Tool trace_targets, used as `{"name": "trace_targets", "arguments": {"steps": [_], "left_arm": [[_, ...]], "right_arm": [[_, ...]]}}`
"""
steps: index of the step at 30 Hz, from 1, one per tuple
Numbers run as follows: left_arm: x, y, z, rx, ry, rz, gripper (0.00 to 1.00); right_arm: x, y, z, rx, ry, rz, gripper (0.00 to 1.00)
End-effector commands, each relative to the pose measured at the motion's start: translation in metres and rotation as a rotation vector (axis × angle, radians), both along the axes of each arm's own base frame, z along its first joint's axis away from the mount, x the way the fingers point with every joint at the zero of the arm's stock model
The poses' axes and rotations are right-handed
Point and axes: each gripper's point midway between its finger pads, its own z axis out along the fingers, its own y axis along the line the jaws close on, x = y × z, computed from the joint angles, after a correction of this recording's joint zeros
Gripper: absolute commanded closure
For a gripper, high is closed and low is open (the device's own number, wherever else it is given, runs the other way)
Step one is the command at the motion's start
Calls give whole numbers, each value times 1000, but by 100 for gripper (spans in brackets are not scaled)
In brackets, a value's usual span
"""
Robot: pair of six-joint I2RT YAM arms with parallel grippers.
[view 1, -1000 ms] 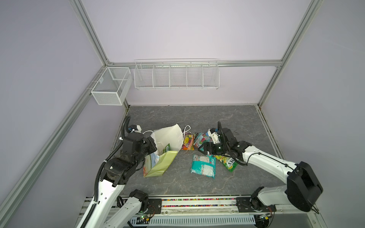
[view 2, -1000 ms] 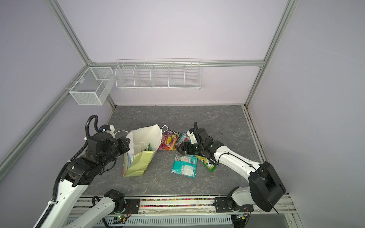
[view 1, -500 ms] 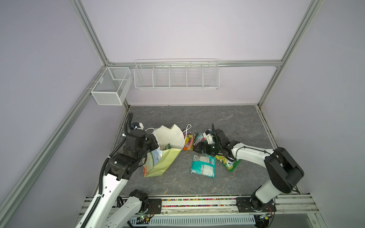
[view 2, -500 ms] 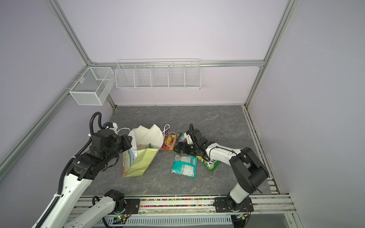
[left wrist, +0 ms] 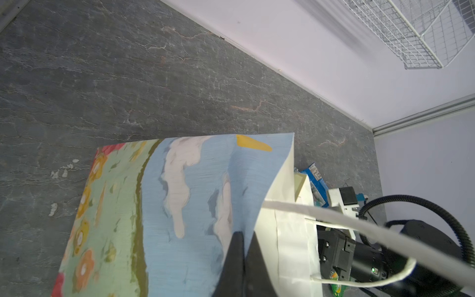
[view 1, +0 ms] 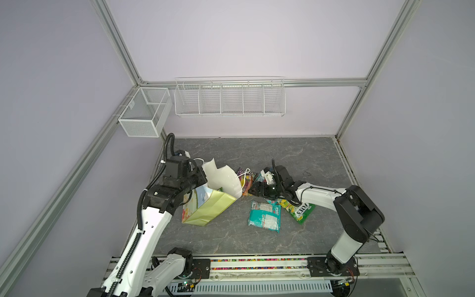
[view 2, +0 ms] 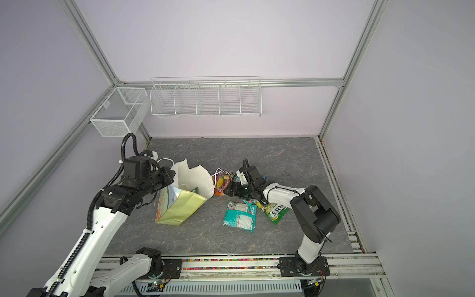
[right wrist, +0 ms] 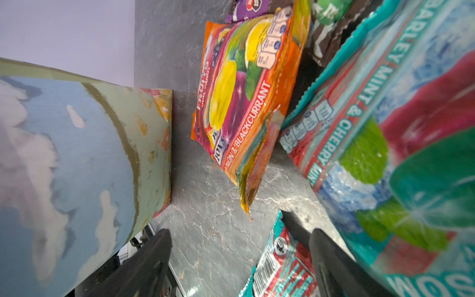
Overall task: Place the snacks into the paper bag
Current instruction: Pick up the snack at the center of the table.
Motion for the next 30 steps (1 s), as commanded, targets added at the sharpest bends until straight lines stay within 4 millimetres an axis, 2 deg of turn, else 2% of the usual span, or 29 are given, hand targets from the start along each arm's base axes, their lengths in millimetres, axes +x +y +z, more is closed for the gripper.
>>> {"name": "trace_targets", "arguments": {"steps": [1, 21, 30], "left_arm": [[3, -8, 16, -15, -34, -49, 100], [-7, -9, 16, 25, -25, -105, 100], [-12, -8, 23, 35, -29, -115, 100]], "right_arm": [[7, 7, 2, 34, 8, -4, 14], [26, 20, -19, 27, 42, -39, 26], [32, 30, -23, 50, 48, -45, 30]]}}
